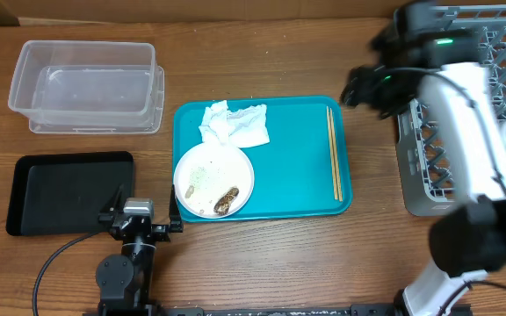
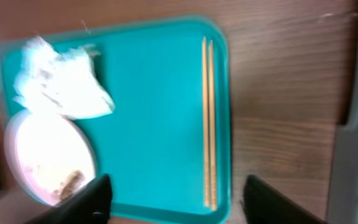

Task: Sort waste into correct bins and load items into the dishwasher
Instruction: 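Move the right gripper over the wooden chopsticks on the tray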

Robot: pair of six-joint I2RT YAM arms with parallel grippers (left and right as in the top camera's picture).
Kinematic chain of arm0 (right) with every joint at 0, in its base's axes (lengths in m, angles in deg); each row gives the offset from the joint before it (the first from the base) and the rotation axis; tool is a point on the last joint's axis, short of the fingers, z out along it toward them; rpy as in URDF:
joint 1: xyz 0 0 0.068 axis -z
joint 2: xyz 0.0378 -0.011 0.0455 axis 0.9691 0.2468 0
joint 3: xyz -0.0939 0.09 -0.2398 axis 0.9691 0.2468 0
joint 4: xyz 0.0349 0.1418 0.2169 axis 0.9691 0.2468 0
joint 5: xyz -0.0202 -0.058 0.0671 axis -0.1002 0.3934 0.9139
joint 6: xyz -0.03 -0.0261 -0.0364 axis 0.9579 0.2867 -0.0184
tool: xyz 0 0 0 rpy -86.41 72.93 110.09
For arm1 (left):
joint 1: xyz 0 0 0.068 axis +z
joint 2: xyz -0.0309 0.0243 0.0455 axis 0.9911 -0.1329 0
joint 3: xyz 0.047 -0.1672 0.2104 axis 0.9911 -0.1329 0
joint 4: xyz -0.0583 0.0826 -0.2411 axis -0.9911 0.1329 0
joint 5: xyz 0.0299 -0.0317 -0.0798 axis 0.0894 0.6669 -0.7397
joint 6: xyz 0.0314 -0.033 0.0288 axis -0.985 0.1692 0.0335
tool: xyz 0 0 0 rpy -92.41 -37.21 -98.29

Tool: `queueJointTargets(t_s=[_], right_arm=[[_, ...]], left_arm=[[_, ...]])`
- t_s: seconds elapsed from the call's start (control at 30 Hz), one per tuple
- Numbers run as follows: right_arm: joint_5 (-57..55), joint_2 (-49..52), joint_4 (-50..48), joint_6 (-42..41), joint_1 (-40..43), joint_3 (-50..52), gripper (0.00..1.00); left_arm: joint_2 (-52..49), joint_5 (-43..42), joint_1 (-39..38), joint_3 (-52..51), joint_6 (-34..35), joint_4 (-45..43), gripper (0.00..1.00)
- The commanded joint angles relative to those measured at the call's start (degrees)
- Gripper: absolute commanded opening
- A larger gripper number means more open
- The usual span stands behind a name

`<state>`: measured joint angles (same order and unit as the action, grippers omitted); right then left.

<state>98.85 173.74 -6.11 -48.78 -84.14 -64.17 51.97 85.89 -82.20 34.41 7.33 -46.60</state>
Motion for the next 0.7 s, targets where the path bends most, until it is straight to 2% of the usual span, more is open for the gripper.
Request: queueJointTargets(t_s=[0.0, 0.2, 0.33, 0.67], right_arm=[[-9.0, 3.1, -1.6, -3.0, -4.7, 3.6, 0.50], [-10.8, 8.4, -4.5, -7.5, -10.1, 7.3, 0.43], [-19.2, 11.4, -4.4, -12.0, -12.5, 8.1, 0.42], [-20.9, 14.9, -6.6, -11.9, -12.8, 8.1, 0.42]], left_arm=[[0.5, -0.2, 0.5, -0.3, -0.5, 0.0, 1.00], [0.5, -0.2, 0.5, -0.3, -0.5, 0.0, 1.00], [0.5, -0.2, 0.5, -0.3, -0.5, 0.0, 1.00], [0.5, -0.2, 0.5, -0.3, -0.5, 0.0, 1.00]])
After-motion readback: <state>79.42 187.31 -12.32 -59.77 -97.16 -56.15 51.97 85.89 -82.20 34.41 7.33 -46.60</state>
